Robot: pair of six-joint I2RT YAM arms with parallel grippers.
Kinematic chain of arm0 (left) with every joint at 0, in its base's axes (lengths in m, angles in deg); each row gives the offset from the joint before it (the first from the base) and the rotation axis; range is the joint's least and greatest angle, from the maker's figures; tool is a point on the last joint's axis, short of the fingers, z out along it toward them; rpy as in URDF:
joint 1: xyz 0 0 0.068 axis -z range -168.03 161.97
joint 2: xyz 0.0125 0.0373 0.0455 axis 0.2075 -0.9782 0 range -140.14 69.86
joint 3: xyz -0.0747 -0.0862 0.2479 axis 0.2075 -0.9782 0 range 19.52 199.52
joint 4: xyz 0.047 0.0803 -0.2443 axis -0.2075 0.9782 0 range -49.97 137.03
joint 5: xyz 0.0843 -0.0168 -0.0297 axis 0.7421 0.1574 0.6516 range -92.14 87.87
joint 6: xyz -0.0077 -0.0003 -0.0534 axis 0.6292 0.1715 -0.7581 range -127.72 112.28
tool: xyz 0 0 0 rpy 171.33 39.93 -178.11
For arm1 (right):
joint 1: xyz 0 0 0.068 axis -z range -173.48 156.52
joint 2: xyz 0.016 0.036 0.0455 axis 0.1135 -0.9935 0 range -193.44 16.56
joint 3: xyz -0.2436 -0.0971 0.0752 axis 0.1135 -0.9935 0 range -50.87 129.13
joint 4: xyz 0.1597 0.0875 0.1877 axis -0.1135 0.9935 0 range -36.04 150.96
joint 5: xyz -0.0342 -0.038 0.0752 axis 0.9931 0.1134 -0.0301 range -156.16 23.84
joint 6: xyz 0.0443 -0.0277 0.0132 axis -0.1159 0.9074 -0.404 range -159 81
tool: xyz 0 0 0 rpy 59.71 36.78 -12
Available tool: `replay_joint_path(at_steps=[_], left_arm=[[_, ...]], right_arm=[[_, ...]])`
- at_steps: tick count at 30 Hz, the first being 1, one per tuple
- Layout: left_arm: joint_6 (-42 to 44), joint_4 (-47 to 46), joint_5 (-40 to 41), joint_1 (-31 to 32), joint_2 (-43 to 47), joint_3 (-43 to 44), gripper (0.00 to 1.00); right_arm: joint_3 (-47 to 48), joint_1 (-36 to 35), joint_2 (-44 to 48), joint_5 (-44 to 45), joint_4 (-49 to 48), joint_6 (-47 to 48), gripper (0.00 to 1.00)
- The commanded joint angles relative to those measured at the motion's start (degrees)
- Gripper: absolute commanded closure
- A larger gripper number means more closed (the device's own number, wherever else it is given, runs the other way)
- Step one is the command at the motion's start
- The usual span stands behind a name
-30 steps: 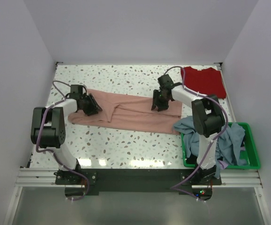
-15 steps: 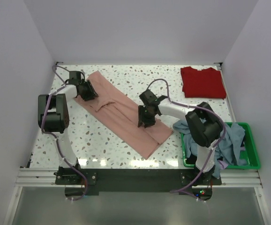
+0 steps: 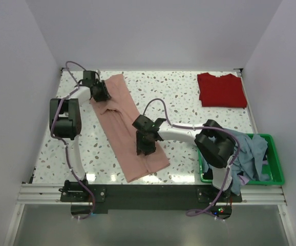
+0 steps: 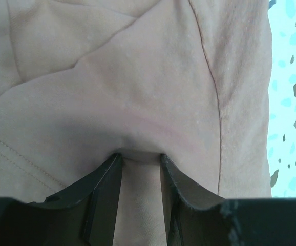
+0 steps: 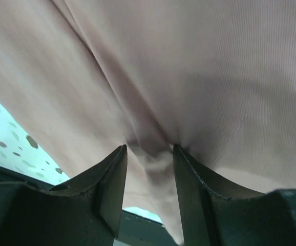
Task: Fold and stack the t-shirts
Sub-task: Fold the tshirt
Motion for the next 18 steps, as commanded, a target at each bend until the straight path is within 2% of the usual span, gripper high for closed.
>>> replay_joint_path(at_steps=[1, 7, 13, 18], left_arm=[[4.4, 0.1, 6.4, 4.2, -7.0, 1.8, 0.59], [4.1, -0.4, 3.6, 8.7, -11.6, 8.3, 0.59], [5.1, -3.9, -1.6, 10.8, -12.4, 9.6, 0.59], [5.0, -6.0, -5.2, 12.2, -8.9, 10.3, 0.49]], right_arm=[[1.4, -4.0, -1.9, 0.9, 7.4, -4.8, 0.55], [5.2, -7.2, -3.9, 1.7, 9.0, -7.6, 0.54], [7.5, -7.6, -3.7, 2.6, 9.7, -7.5, 0.54], [11.8, -7.6, -0.8, 4.6, 13.5, -5.5, 0.52]])
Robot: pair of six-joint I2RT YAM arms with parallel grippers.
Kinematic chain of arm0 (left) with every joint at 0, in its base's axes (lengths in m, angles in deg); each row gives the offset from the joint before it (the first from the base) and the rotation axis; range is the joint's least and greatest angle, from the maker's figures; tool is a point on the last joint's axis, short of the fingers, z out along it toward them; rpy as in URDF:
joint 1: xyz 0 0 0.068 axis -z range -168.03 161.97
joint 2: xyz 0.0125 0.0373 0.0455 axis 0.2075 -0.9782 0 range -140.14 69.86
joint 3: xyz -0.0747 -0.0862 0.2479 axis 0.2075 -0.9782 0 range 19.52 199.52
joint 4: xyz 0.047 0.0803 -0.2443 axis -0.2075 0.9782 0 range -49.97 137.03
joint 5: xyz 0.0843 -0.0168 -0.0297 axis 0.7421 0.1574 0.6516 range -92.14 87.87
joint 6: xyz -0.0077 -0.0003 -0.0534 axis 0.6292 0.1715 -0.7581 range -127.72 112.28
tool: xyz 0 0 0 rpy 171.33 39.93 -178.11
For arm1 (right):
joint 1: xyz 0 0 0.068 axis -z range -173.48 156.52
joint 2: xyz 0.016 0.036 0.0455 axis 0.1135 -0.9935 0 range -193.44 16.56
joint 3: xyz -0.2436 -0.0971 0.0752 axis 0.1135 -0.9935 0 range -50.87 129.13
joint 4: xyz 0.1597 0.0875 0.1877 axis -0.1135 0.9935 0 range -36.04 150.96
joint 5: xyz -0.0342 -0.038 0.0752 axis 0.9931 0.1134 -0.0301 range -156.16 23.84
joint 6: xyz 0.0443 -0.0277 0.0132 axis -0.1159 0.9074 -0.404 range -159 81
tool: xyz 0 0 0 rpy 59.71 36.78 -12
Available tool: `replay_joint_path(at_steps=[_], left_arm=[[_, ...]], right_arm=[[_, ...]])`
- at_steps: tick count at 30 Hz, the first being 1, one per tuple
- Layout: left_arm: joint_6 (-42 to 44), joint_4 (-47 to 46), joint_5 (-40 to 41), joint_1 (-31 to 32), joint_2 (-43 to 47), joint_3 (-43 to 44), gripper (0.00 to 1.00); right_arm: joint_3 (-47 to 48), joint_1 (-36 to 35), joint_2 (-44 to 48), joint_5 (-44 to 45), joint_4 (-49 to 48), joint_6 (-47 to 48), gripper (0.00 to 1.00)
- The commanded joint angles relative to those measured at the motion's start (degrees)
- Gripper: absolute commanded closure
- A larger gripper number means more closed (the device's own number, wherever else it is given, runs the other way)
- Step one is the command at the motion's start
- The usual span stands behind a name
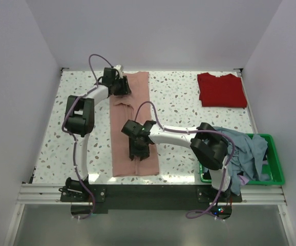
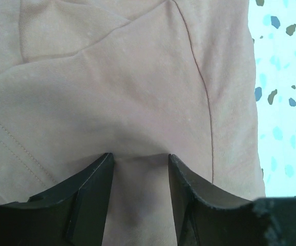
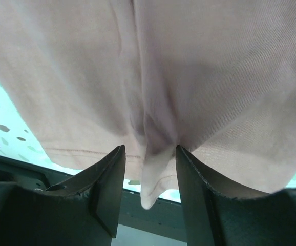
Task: Fold and stack the t-shirts
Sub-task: Fold the tshirt
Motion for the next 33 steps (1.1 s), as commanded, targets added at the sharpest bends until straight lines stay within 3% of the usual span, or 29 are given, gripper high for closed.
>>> replay_joint_path(at_steps=[1, 8, 14, 21, 26, 33], left_arm=[[1.2, 1.5, -3.9, 2.1, 0.2, 0.4, 0.48], [-0.2, 3.1, -4.4, 4.0, 11.0, 0.1, 0.41], [-0.7, 8.9, 4.5, 6.3, 25.4, -12.3, 0.4], [-7.0, 15.0, 11.8, 8.9, 46.0, -35.6, 0.4], [-14.5, 21.5, 17.7, 12.1, 56.5, -47.1, 0.39], [-21.7, 26.8, 22.9, 16.3, 64.0, -53.8, 0.37]], right_arm=[[5.0, -0.5, 3.0, 2.8, 5.1, 1.5, 0.52], [2.5, -0.1, 12.1, 5.8, 10.9, 5.1, 0.44], [-11.3, 2.0, 20.2, 5.2, 8.0, 7.3, 0.44], [-21.6, 2.2, 23.9, 3.0, 2.1, 6.7, 0.45], [-23.0, 2.3, 23.0, 0.0, -1.9, 8.8, 0.48], [-26.0, 2.2, 24.3, -2.6, -4.8, 9.0, 0.5]])
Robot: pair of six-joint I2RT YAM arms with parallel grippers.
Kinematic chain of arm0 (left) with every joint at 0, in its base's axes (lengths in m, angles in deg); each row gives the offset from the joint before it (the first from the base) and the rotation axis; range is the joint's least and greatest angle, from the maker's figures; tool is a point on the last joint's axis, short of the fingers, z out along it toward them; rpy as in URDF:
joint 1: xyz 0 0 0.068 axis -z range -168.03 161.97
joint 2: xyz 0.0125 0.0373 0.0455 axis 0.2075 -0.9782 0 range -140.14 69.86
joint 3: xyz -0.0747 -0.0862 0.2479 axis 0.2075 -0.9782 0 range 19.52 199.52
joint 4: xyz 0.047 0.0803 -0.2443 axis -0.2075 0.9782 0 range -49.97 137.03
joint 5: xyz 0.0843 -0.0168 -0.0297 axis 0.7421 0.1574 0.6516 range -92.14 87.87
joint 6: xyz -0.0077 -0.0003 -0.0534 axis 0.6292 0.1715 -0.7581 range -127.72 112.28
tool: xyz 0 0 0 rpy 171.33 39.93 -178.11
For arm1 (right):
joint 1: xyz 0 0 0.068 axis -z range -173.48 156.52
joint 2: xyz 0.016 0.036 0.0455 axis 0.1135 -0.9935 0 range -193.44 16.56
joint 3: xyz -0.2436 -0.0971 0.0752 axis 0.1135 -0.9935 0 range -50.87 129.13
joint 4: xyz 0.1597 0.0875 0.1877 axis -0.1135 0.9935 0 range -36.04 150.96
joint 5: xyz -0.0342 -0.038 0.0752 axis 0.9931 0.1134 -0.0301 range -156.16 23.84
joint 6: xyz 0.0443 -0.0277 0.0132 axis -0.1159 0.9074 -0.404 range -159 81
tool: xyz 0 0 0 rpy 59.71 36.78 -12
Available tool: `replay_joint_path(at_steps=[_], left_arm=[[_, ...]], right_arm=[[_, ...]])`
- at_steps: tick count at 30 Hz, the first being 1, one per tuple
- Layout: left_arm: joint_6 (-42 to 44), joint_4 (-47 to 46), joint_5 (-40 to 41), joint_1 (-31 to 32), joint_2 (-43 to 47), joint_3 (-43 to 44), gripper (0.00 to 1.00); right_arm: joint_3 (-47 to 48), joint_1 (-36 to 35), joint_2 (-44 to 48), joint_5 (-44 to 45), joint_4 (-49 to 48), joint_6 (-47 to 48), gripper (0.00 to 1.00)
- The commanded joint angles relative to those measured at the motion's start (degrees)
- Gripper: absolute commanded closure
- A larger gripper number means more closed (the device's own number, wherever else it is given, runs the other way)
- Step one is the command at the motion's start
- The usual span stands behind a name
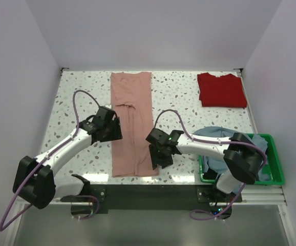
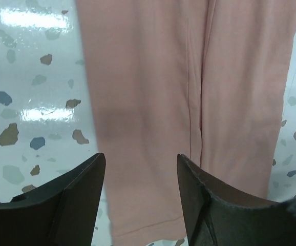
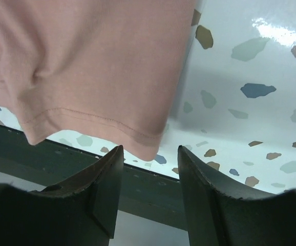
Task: Fold and stack the t-shirts
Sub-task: Fold the tshirt
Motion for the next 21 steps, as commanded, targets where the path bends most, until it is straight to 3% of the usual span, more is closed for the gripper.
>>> replay_joint_path(at_steps=[1, 8, 15, 21], left_arm=[[-6.3, 2.6, 4.9, 1.0, 4.5, -2.4, 0.37], [-11.8, 7.3, 9.2, 2.8, 10.7, -5.6, 0.36], [-18.1, 11.5, 12.6, 8.9, 11.6, -6.7, 0.36], [-23.0, 11.5, 10.9, 10.4, 14.4, -11.7, 0.35]], right_arm=[[-1.9, 0.0, 2.3, -2.3, -3.0, 0.7, 0.5], [-4.7, 0.0, 0.0, -4.9, -5.9, 1.3, 0.58], [-4.1, -0.1, -2.5, -6.3, -7.4, 2.6, 0.67], [-3.4, 0.0, -3.7, -5.6, -5.3, 3.0, 0.96]])
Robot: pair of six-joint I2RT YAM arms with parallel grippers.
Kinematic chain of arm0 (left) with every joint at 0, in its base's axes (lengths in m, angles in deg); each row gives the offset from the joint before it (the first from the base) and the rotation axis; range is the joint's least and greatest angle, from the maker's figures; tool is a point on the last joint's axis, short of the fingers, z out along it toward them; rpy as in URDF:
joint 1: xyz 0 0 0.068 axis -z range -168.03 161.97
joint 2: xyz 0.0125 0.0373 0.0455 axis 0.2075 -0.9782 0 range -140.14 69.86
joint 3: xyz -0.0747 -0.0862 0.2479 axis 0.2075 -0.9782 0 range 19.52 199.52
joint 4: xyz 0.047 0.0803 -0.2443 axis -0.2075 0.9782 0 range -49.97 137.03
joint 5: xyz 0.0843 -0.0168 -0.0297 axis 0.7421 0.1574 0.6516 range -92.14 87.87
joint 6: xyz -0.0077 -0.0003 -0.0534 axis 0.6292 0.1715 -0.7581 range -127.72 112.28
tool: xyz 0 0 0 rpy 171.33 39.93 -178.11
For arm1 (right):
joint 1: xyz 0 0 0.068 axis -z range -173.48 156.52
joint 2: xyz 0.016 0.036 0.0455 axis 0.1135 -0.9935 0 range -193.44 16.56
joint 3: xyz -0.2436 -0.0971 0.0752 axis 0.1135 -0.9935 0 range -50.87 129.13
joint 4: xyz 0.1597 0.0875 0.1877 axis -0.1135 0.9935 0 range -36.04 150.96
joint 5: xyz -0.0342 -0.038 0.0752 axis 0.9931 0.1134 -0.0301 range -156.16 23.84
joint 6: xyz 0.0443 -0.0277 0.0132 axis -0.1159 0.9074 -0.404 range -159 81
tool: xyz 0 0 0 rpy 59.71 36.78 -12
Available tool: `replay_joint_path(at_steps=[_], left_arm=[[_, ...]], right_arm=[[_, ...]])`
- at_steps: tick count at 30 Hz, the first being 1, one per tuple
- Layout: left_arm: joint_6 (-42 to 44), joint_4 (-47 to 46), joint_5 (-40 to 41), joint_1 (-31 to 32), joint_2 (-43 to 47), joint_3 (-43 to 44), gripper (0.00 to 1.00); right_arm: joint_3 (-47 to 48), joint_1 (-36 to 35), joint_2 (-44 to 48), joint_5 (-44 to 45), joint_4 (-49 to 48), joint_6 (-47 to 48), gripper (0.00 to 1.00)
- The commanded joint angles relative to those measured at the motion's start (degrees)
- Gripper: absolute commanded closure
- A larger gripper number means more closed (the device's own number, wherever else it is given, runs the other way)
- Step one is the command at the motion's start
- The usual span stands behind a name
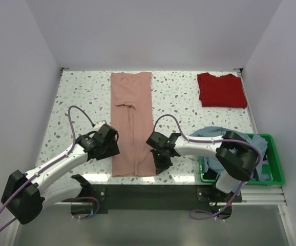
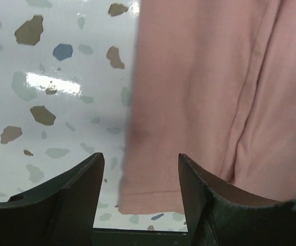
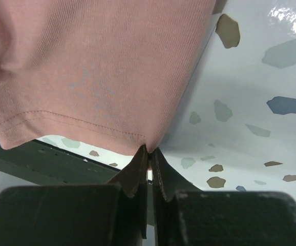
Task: Fold and stack the t-shirts
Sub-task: Fold the tshirt
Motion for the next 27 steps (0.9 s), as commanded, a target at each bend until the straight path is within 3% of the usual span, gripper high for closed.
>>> replay_joint_path(at_steps=[1, 11, 27], left_arm=[[-5.0, 1.7, 0.6, 0.4, 3.0, -3.0, 0.35], [-13.2, 4.9, -3.8, 6.9, 10.1, -11.0, 0.48], [-17.8, 1.9, -4.1, 14.2, 6.7, -14.1, 0.58]], right_arm=[[1.1, -0.2, -0.9, 0.4, 0.9, 0.5, 0.98], [2.2, -0.1, -0.8, 2.2, 3.1, 0.4, 0.98], [1.5, -0.1, -0.2, 2.1, 1.3, -1.7, 0.98]])
